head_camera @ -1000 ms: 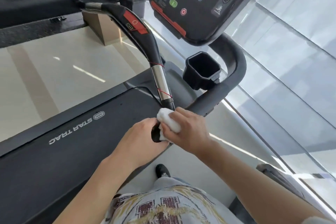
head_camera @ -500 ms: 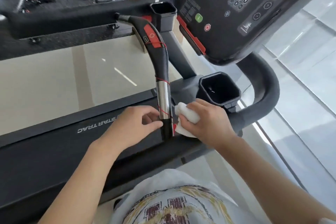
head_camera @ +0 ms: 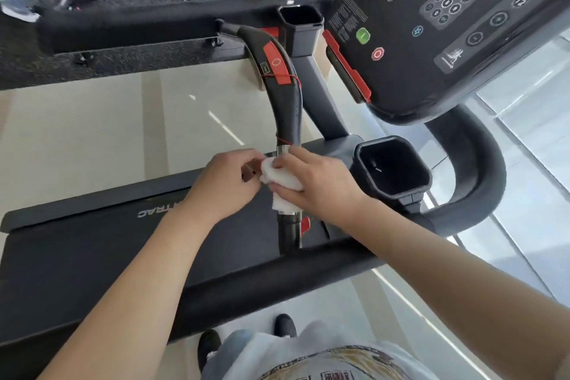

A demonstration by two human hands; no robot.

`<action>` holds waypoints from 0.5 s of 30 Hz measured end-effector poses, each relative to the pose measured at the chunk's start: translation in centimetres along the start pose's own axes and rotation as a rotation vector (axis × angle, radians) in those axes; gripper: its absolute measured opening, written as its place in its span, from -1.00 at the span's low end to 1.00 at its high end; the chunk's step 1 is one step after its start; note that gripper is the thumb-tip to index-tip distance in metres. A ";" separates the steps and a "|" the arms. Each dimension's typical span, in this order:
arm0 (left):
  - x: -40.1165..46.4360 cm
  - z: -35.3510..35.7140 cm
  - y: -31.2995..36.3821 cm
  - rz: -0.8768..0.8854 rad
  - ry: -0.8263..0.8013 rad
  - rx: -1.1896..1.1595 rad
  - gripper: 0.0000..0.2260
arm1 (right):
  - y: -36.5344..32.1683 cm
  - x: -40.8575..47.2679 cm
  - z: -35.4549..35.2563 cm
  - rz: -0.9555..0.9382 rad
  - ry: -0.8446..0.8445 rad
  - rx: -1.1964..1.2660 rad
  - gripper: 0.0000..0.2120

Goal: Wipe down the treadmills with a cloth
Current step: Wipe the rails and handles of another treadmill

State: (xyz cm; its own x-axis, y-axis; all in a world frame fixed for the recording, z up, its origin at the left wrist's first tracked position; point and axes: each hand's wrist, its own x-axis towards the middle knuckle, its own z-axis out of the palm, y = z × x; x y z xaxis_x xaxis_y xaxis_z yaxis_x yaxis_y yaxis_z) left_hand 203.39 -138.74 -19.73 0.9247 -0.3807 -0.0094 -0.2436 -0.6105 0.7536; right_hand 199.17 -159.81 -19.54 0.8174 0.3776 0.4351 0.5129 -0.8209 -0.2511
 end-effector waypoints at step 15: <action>0.4 0.1 -0.9 -0.033 -0.044 -0.060 -0.83 | -0.3 0.8 0.6 0.120 0.017 0.148 -0.72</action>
State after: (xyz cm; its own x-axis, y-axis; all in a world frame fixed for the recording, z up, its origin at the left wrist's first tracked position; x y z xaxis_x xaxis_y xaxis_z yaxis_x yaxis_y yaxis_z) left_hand 203.97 -138.42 -20.46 0.9178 -0.3920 -0.0632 -0.1937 -0.5810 0.7905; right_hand 199.86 -159.03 -19.68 0.8711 0.2724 0.4086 0.4459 -0.7874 -0.4257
